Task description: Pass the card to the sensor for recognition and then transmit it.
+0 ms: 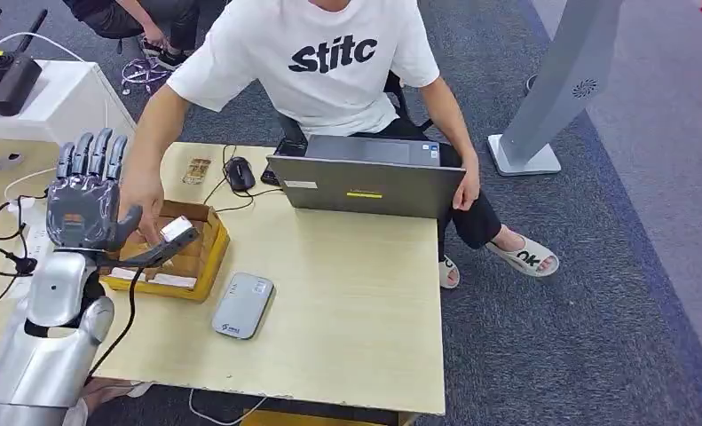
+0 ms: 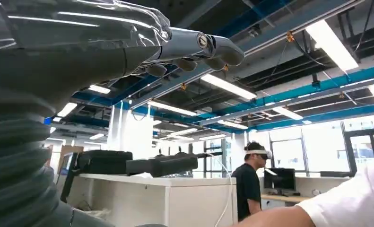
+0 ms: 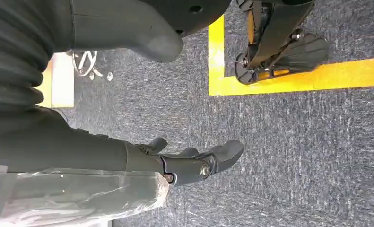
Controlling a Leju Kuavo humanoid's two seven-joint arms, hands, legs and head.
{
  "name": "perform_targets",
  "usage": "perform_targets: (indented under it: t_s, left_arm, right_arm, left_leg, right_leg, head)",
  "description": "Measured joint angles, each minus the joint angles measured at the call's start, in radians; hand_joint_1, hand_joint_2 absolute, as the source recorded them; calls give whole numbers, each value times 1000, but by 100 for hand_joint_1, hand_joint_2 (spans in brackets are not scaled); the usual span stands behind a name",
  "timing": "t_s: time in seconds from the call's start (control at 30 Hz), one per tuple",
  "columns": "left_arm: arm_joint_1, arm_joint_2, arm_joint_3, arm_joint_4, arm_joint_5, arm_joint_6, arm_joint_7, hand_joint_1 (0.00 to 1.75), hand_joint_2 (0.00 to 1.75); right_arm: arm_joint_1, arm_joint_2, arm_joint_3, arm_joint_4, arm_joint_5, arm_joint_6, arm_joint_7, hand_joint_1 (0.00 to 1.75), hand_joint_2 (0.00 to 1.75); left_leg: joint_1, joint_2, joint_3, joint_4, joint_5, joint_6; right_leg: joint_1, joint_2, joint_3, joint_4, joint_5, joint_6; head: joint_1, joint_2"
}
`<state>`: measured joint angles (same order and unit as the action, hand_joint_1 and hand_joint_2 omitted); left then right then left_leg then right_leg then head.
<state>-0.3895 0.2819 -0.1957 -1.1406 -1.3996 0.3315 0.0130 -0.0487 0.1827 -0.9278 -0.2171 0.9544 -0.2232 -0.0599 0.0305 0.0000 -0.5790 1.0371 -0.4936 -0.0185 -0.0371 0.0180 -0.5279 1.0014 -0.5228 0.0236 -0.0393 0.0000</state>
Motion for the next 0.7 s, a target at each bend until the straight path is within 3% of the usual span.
perform_targets:
  t_s: [0.17, 0.23, 0.4, 0.53, 0.7]
  left_arm:
    - [9, 7, 1, -8, 5, 3, -4, 0, 175]
    - [57, 42, 10, -60, 13, 19, -15, 0, 175]
    - [126, 70, 38, -135, 51, 47, -44, 0, 175]
    - [247, 79, 109, -247, 131, 87, -82, 0, 175]
    - [404, 50, 225, -365, 276, 167, -153, 0, 175]
  right_arm:
    - [1, 0, -2, 0, 0, 0, 0, 0, 175]
    - [5, 0, -14, 0, -2, 0, -1, 0, 175]
    - [6, 0, -21, -1, -10, -3, -6, 0, 175]
    - [9, 0, -39, -1, -19, -9, -16, 0, 175]
    - [11, 3, -62, -1, -25, -16, -20, 0, 175]
  left_leg:
    - [0, 0, 0, 0, 0, 0]
    - [0, -1, 0, 0, 0, 0]
    - [0, 0, 0, 0, 0, 0]
    - [0, 0, 0, 0, -1, 0]
    - [0, 0, -1, -1, -1, -1]
  right_leg:
    - [0, 0, 0, 0, 0, 0]
    - [0, -1, 0, 0, 0, 0]
    - [0, 0, 0, 0, 0, 0]
    - [0, 0, 0, 0, -1, 0]
    - [0, 0, 0, 0, -1, 0]
  head:
    - [0, 0]
    - [0, 0]
    - [0, 0]
    - [0, 0]
    - [0, 0]
